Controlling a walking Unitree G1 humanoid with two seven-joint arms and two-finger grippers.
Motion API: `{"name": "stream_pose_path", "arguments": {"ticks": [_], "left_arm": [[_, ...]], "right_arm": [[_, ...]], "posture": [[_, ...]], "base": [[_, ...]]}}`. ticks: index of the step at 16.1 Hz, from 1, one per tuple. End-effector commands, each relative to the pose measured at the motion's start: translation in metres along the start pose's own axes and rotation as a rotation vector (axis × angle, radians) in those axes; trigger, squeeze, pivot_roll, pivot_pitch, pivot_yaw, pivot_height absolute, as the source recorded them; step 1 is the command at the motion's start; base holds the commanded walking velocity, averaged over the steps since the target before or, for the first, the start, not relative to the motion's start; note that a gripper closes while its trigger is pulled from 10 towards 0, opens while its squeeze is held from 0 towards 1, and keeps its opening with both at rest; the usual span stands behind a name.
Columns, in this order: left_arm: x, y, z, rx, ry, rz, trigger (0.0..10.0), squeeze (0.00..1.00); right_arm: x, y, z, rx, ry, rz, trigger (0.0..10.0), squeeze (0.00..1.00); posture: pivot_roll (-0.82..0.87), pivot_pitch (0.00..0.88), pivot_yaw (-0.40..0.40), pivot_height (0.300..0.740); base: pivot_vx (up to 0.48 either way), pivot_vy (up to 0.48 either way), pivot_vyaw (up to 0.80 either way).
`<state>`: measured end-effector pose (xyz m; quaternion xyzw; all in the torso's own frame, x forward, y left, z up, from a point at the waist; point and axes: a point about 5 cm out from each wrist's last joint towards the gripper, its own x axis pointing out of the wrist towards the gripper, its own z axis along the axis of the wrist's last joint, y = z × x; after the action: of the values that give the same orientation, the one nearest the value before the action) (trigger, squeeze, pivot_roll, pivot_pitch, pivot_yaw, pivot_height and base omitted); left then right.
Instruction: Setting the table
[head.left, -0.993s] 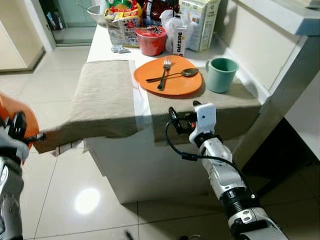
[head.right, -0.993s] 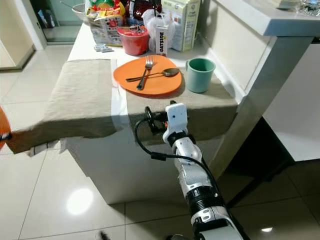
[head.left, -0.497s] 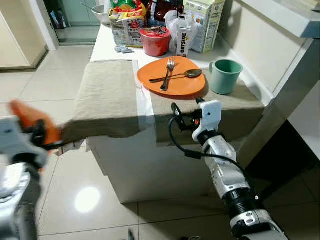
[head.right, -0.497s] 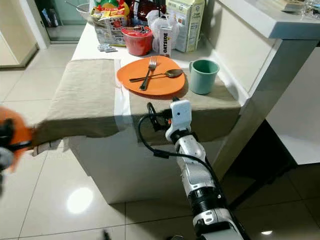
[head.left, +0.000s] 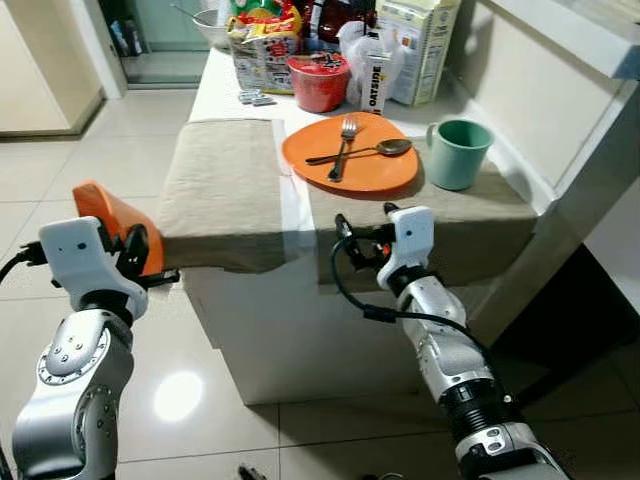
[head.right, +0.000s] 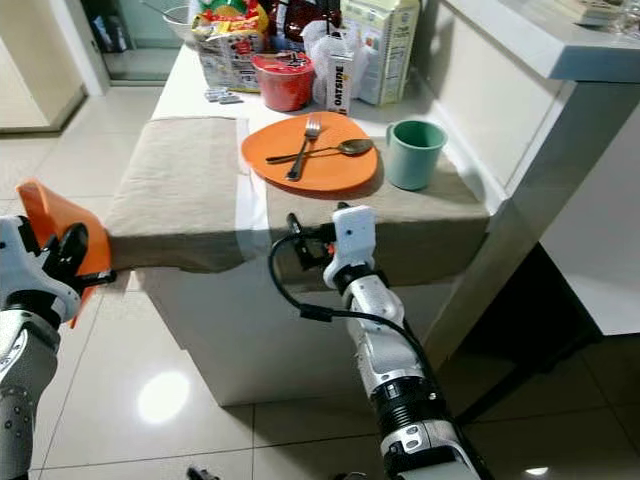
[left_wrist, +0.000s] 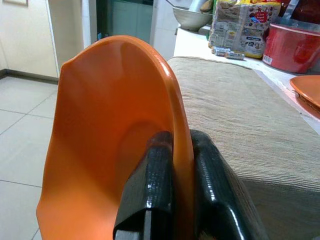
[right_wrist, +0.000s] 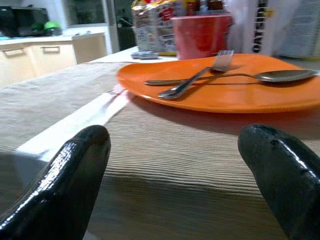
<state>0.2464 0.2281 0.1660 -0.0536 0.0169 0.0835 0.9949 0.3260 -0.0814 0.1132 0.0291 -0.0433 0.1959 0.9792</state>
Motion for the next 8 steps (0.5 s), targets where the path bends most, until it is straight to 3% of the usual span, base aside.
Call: {"name": "stream_pose_path", "arguments": {"ticks": [1,8], "left_arm": [[-0.001,-0.008,0.014,0.013,-0.070,-0.024,0.0,0.00],[0.008,-0.023,0.014,-0.005,-0.083,-0.057,0.0,0.00]], "right_arm": [[0.001,-0.001,0.007,-0.022,-0.019,0.010,10.0,0.00],[0.001,-0.002,0.006,-0.019,-0.005,0.005,10.0,0.00]], "posture": [[0.02,0.000,0.012,0.740],[0.01,0.000,0.010,0.740]], "base": [[0.000,0.000,0.00],[0.000,0.000,0.00]]}}
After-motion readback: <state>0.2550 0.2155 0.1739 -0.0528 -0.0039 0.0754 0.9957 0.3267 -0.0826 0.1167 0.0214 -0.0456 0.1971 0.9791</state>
